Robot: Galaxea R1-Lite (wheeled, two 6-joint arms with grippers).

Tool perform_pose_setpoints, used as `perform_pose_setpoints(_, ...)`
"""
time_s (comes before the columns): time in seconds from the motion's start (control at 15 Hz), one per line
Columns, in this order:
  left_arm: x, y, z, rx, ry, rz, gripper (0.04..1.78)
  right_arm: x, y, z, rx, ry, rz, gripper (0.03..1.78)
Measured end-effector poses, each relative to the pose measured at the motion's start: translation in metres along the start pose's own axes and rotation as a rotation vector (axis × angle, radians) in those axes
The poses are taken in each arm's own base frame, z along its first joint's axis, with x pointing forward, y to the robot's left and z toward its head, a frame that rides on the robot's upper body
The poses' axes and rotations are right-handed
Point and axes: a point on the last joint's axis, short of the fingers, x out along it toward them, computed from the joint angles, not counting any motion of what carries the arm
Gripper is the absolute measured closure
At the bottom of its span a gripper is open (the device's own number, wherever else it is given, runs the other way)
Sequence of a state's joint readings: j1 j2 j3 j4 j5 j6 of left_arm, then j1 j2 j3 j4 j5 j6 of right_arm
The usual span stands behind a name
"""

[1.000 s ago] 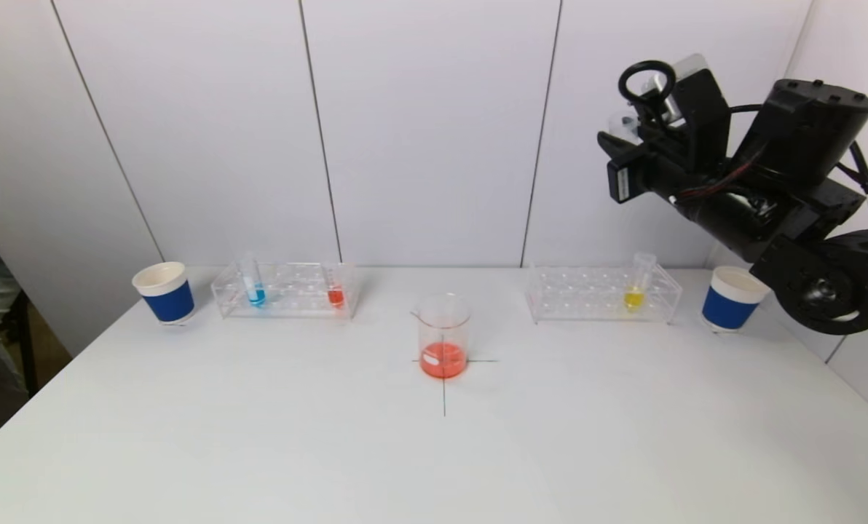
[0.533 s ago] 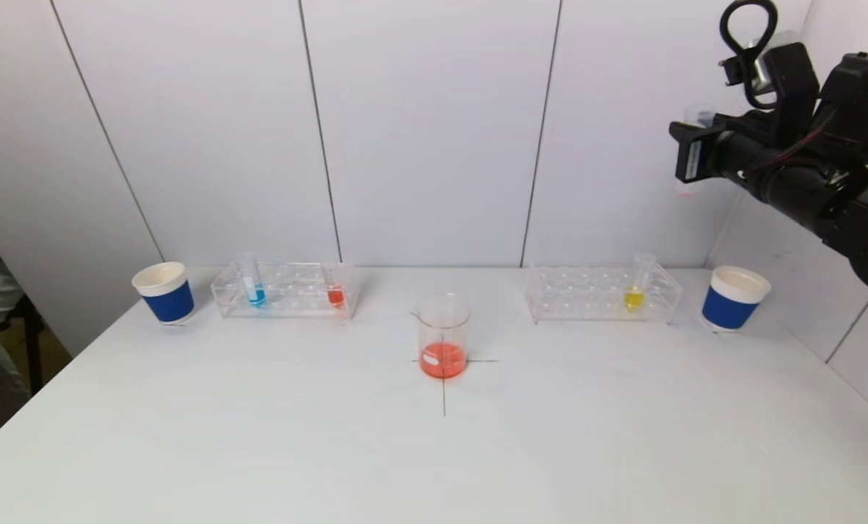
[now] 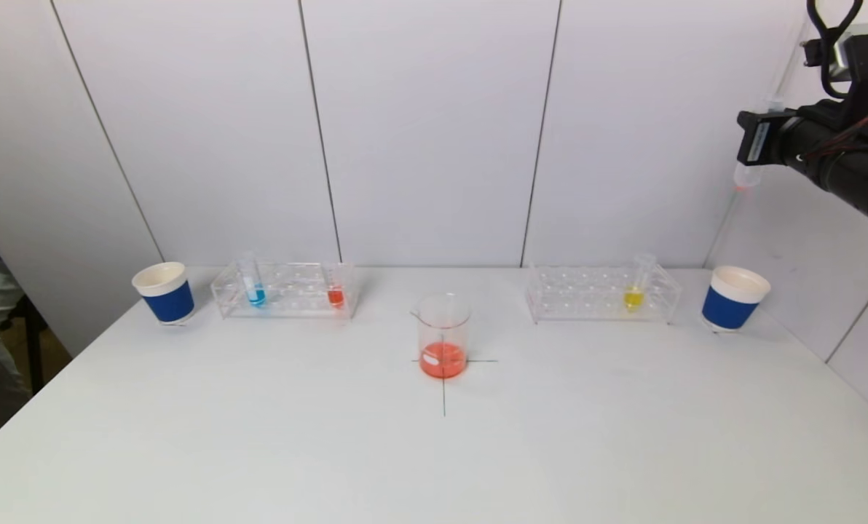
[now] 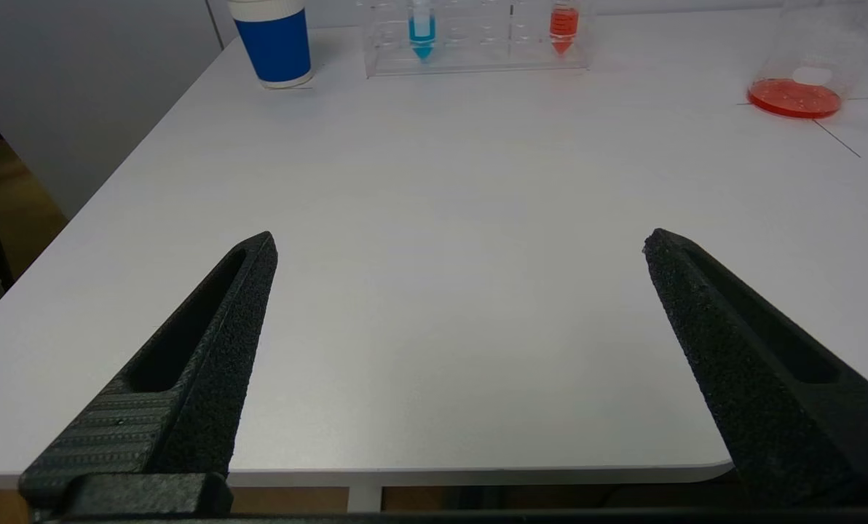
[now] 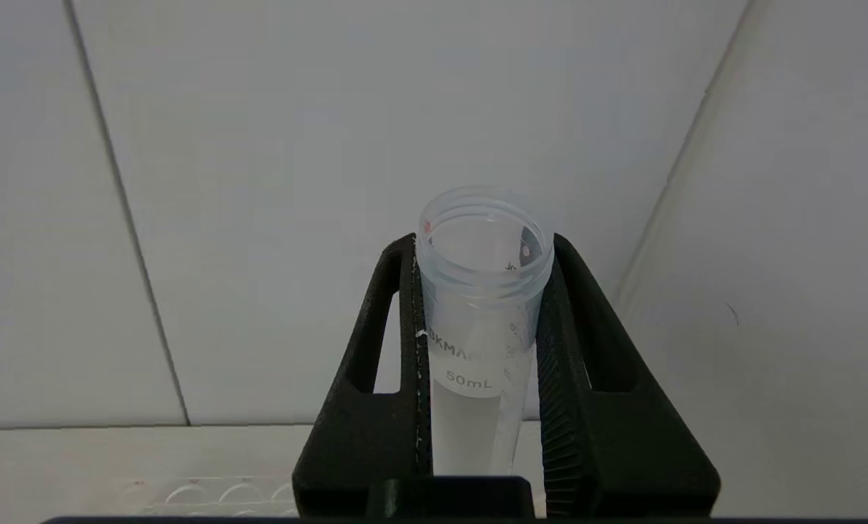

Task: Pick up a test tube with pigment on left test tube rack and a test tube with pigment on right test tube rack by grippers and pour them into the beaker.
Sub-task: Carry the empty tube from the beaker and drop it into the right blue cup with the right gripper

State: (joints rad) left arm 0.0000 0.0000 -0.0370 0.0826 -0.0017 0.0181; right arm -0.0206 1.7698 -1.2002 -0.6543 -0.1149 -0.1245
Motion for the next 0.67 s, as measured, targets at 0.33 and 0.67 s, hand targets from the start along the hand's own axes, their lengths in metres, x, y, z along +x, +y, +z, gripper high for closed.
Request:
perform_pose_setpoints(0.33, 0.0, 0.0, 0.0, 0.0, 0.0, 0.0, 0.06, 0.019, -0.031, -0.027, 0.04, 0.054, -0.09, 1.34)
perform_pose_setpoints(0.67, 0.0, 0.0, 0.0, 0.001, 0.0, 0.0, 0.06, 0.033, -0.045, -0.057, 0.064, 0.129, -0.134, 1.34)
